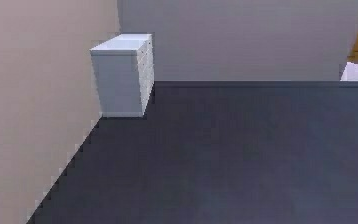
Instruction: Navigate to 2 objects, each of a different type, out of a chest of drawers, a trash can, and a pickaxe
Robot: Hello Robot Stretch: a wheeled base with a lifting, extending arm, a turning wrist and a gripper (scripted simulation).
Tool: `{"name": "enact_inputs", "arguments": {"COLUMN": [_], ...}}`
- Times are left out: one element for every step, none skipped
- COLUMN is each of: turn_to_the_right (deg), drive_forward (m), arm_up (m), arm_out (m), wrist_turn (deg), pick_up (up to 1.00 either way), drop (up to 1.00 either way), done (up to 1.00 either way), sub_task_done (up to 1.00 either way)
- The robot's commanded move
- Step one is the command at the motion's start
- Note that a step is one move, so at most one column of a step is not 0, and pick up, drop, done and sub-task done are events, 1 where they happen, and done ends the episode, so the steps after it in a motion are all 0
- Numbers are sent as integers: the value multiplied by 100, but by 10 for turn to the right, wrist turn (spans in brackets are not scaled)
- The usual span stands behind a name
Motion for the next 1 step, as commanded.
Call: {"name": "enact_inputs", "arguments": {"turn_to_the_right": [0], "drive_forward": [100], "arm_up": [0], "arm_out": [0], "wrist_turn": [0], "pick_up": [0], "drop": [0], "done": [0], "sub_task_done": [0]}}
